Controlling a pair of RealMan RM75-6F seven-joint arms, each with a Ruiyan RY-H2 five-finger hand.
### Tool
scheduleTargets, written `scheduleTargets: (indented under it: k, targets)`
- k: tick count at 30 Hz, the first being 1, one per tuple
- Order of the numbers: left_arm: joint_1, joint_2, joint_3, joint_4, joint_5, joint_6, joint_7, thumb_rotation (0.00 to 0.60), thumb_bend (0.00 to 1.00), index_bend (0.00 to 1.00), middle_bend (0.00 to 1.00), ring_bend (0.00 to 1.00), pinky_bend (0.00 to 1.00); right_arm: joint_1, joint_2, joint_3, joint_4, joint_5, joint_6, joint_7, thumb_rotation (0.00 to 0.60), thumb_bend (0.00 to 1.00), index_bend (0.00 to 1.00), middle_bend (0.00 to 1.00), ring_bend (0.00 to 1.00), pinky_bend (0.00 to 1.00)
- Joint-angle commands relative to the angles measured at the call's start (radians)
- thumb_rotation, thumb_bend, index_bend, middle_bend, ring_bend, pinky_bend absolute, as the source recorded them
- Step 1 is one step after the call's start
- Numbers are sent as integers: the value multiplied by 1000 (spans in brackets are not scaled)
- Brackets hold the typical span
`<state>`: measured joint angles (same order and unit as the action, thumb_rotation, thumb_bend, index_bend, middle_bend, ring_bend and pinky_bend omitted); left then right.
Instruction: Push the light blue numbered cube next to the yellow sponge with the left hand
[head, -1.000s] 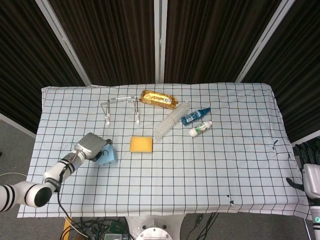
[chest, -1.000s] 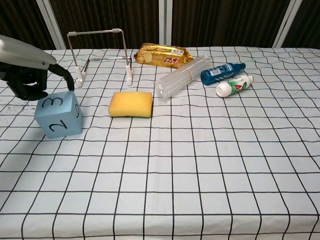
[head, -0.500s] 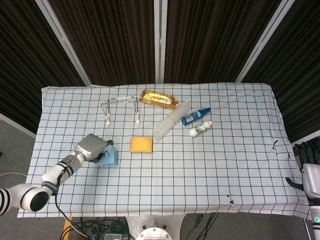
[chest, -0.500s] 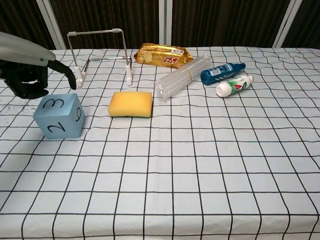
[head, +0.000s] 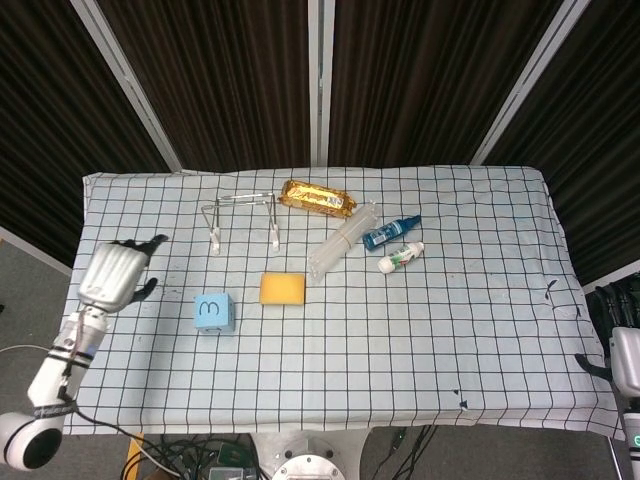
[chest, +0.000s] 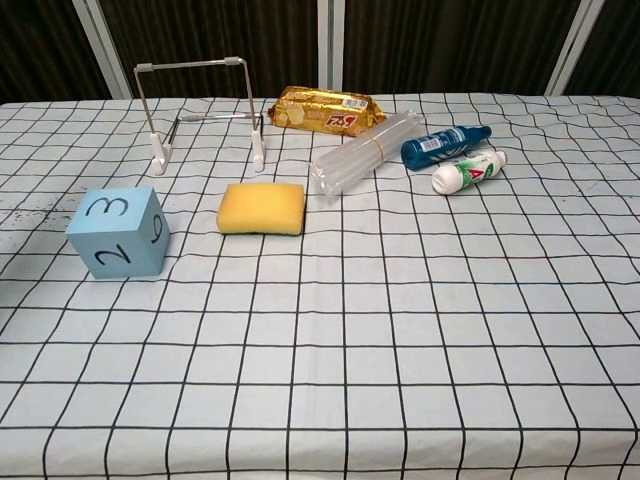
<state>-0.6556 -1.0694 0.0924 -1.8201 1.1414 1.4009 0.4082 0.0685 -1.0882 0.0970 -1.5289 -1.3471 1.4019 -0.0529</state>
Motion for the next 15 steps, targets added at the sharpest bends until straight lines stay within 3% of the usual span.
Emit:
scheduleTargets:
  k: [1, 3, 7, 15]
  targets:
    - [266, -20, 42, 101, 133, 275, -108, 600, 79, 192, 139, 87, 203, 0, -14, -6, 15, -17, 6, 3, 600, 53, 0, 0, 0, 0]
    - [325, -35, 48, 154, 153, 323, -176, 600, 59, 186, 110, 53, 143, -1, -25, -11, 28, -31, 14, 4, 600, 46, 0, 0, 0, 0]
    - [429, -63, 66, 251, 188, 368, -293, 600, 47, 185, 106, 50, 130, -5, -50, -21, 61, -56, 31, 6, 600, 42, 0, 0, 0, 0]
    - [513, -88, 71, 325, 238, 354, -336, 600, 11, 185, 106, 50, 110, -14, -66, -38, 85, -62, 25, -5, 600, 42, 0, 0, 0, 0]
